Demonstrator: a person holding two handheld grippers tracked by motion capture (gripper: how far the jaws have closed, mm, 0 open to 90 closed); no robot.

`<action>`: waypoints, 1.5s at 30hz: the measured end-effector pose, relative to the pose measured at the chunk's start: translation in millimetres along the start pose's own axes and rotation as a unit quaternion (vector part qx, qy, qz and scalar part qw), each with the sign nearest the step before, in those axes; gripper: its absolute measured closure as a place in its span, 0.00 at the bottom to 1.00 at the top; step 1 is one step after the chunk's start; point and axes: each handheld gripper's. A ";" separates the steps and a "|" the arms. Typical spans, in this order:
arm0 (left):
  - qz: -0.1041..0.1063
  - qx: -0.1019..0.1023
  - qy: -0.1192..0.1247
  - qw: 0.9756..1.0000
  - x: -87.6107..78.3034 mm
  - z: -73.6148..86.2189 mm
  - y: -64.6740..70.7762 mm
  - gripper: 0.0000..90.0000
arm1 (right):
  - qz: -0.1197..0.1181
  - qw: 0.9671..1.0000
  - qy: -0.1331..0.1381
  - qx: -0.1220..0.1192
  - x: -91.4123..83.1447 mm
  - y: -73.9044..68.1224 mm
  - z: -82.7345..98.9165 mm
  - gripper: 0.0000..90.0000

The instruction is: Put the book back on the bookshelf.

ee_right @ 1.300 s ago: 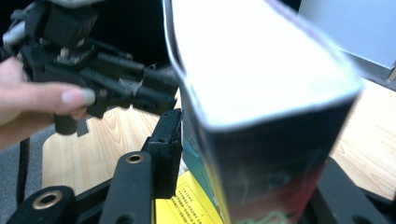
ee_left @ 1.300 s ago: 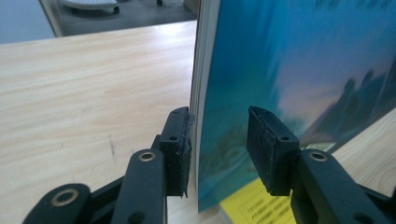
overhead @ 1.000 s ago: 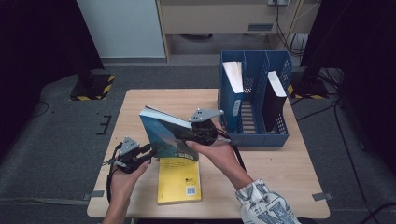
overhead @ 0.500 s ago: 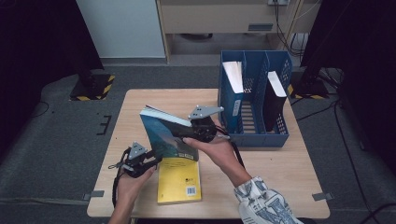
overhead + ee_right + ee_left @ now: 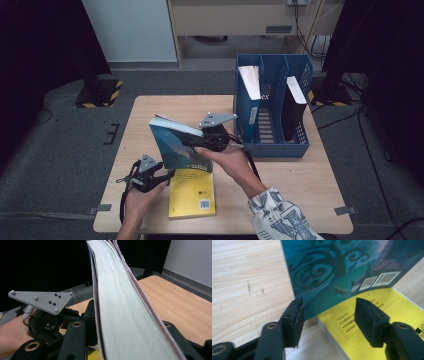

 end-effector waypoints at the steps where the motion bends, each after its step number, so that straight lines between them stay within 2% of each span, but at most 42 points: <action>1: -0.002 0.000 -0.005 1.000 -1.0 0.9 -1.9 0.37 | -0.001 1.000 0.000 -0.001 0.5 0.2 0.6 0.69; 5: -0.008 -0.008 -0.019 1.000 -1.9 5.3 -7.2 0.24 | -0.004 1.000 0.004 0.004 1.6 2.1 2.4 0.70; 9: -0.012 0.000 -0.035 0.999 -7.1 11.9 -10.8 0.13 | -0.006 1.000 0.006 0.003 1.8 3.1 3.3 0.73; 12: -0.005 -0.002 -0.040 0.999 -10.3 15.8 -15.1 0.11 | -0.005 1.000 0.007 0.000 2.3 3.2 3.2 0.75; 17: -0.005 -0.014 -0.037 0.999 -11.0 17.8 -23.6 0.11 | -0.004 1.000 0.010 -0.001 3.0 4.7 3.0 0.77; 22: -0.013 -0.024 -0.045 0.999 -9.8 20.1 -29.2 0.11 | 0.006 1.000 0.007 -0.005 4.2 6.3 0.9 0.80; 25: -0.014 -0.028 -0.046 0.998 -9.8 20.9 -31.2 0.11 | 0.011 1.000 0.011 0.011 4.4 10.5 -0.1 0.81; 29: -0.014 -0.034 -0.048 0.998 -9.8 21.3 -33.2 0.11 | 0.017 0.998 0.016 0.052 3.4 18.5 -0.7 0.82; 37: -0.019 -0.039 -0.051 0.998 -9.8 22.7 -37.4 0.11 | 0.030 0.993 0.023 0.111 3.1 33.0 -0.2 0.82; 40: -0.020 -0.039 -0.055 0.998 -9.6 23.1 -38.0 0.11 | 0.032 0.991 0.025 0.128 2.7 36.2 -0.5 0.82; 45: -0.022 -0.039 -0.058 0.997 -9.3 24.3 -39.6 0.11 | 0.040 0.989 0.026 0.138 1.9 37.3 -2.9 0.82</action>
Point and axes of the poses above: each handheld gripper's, and its own axes: x roughly forward along the jaws, z roughly out of its underside, y roughly to its right, and after that the axes turned 6 degrees about y, right-handed
